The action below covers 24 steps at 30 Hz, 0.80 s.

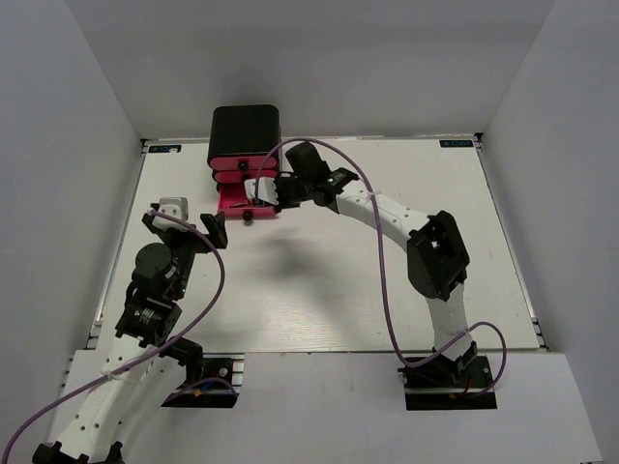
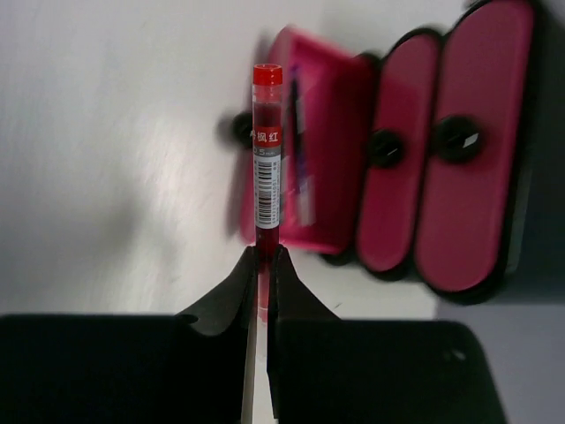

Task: Sort the stationery into containers
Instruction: Pick up the pen from the center of the board, then place the pen in the drawer.

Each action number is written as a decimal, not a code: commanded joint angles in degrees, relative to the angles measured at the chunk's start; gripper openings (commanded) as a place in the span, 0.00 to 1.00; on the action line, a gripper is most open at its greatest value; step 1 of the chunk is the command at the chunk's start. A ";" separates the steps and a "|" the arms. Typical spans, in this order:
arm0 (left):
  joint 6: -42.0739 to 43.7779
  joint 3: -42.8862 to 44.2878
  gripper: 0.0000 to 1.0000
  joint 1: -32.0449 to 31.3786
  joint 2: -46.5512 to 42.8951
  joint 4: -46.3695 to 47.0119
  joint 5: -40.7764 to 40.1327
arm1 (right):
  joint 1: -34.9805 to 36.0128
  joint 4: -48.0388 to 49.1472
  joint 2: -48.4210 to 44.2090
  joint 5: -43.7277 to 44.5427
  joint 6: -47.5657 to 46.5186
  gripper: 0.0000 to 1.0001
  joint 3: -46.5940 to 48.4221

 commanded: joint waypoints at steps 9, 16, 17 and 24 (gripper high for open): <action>-0.94 -1.06 1.00 0.25 -1.34 1.93 -2.44 | 2.25 28.01 14.02 -0.92 11.72 0.00 10.01; -0.94 -1.06 1.00 0.25 -0.82 1.93 -2.44 | 2.07 32.67 19.21 1.97 12.86 0.00 10.99; -0.94 -1.06 1.00 0.25 -0.30 1.93 -2.44 | 1.98 32.85 19.04 2.24 13.21 0.06 10.72; -0.94 -1.06 1.00 0.25 -0.29 2.45 -1.91 | 1.63 30.92 16.41 2.68 13.30 0.57 8.17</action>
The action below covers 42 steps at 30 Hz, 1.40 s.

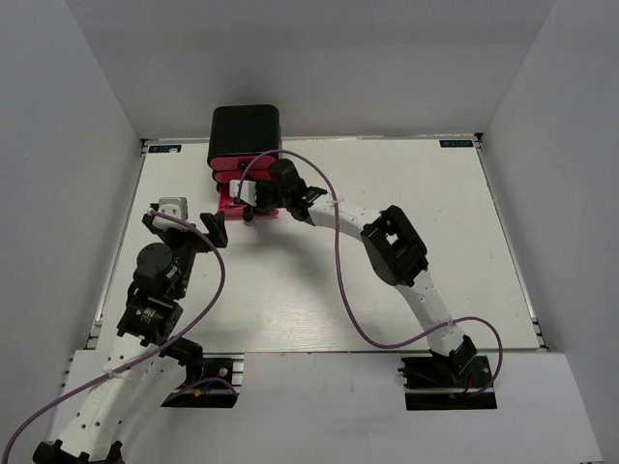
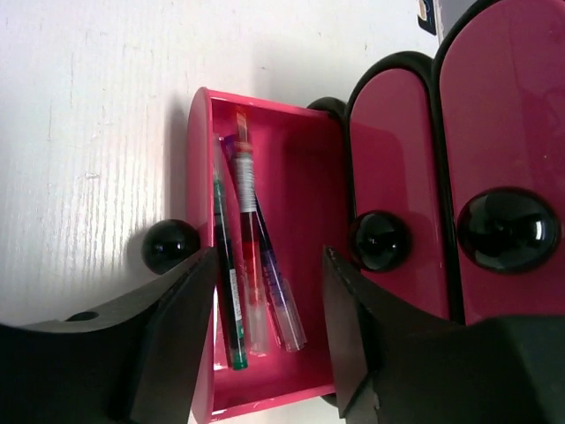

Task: Sort the stationery into containers
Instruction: Place the pen in the drawer, then close the drawer in the storage box.

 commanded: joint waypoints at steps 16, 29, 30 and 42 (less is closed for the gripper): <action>-8.18 -3.54 0.69 0.25 7.12 4.35 2.76 | -4.42 -13.54 -27.51 8.05 22.15 0.00 -14.18; -32.01 -0.21 0.67 1.31 38.49 11.55 10.05 | -17.25 -17.08 -57.65 0.10 32.88 0.44 -53.88; -32.01 1.19 0.69 1.83 42.43 11.56 10.05 | -17.43 -15.07 -58.45 -0.55 34.62 0.46 -54.71; -37.28 9.11 0.60 7.81 59.94 14.37 14.89 | -27.18 -7.15 -67.60 -8.20 37.37 0.41 -65.61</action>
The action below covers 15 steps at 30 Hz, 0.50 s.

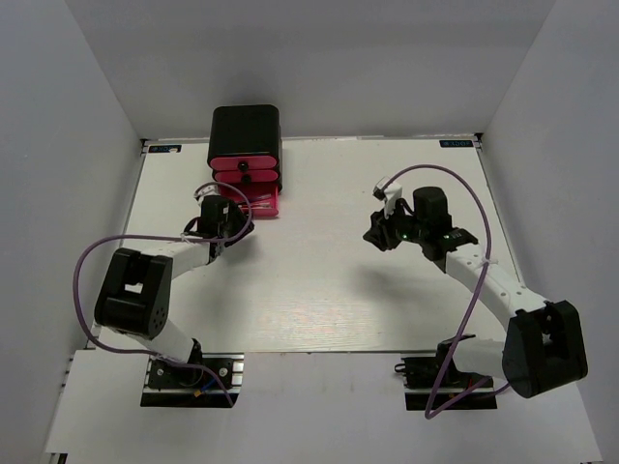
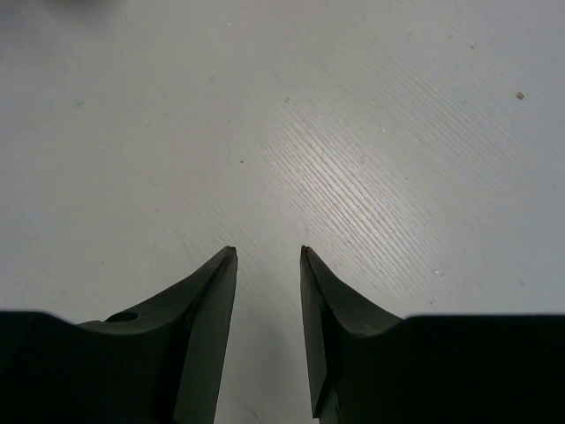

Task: Sort the stationery into containers
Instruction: Close the drawer in the storage box.

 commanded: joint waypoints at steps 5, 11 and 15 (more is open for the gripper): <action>-5.50 4.11 0.53 2.79 6.09 7.02 3.55 | -3.54 4.38 -2.47 -5.39 1.28 0.41 -1.88; -7.35 6.48 0.53 3.32 10.14 8.61 4.69 | -3.99 4.47 -4.40 -6.01 0.67 0.40 -2.49; -7.35 7.01 0.53 3.32 11.46 10.80 4.17 | -3.90 6.31 -5.02 -6.45 0.49 0.40 -2.94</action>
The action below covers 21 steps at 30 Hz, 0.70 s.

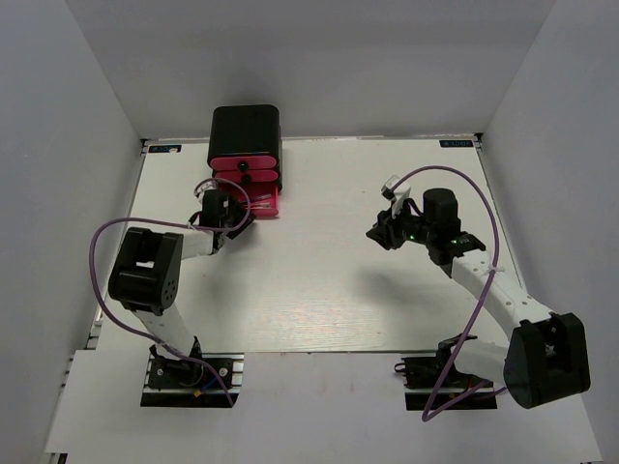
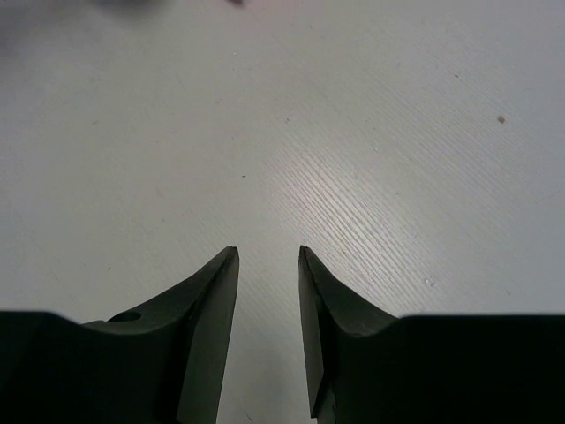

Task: Sort the stationery into containers
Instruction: Close the drawer in the storage box.

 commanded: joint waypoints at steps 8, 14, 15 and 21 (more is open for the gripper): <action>1.91 4.12 0.53 0.28 0.78 0.92 -2.71 | -0.18 2.99 -1.39 -2.54 -0.06 0.40 -0.44; 3.06 5.26 0.49 0.28 2.44 0.39 -3.94 | -0.10 3.08 -1.21 -2.36 -0.32 0.40 -0.53; 3.06 5.26 0.46 0.28 2.45 0.39 -3.94 | -0.18 3.08 -1.21 -2.45 -0.41 0.40 -0.53; 3.58 7.01 0.37 0.28 3.59 1.09 -4.47 | -0.27 3.25 -1.04 -2.36 -0.59 0.40 -0.71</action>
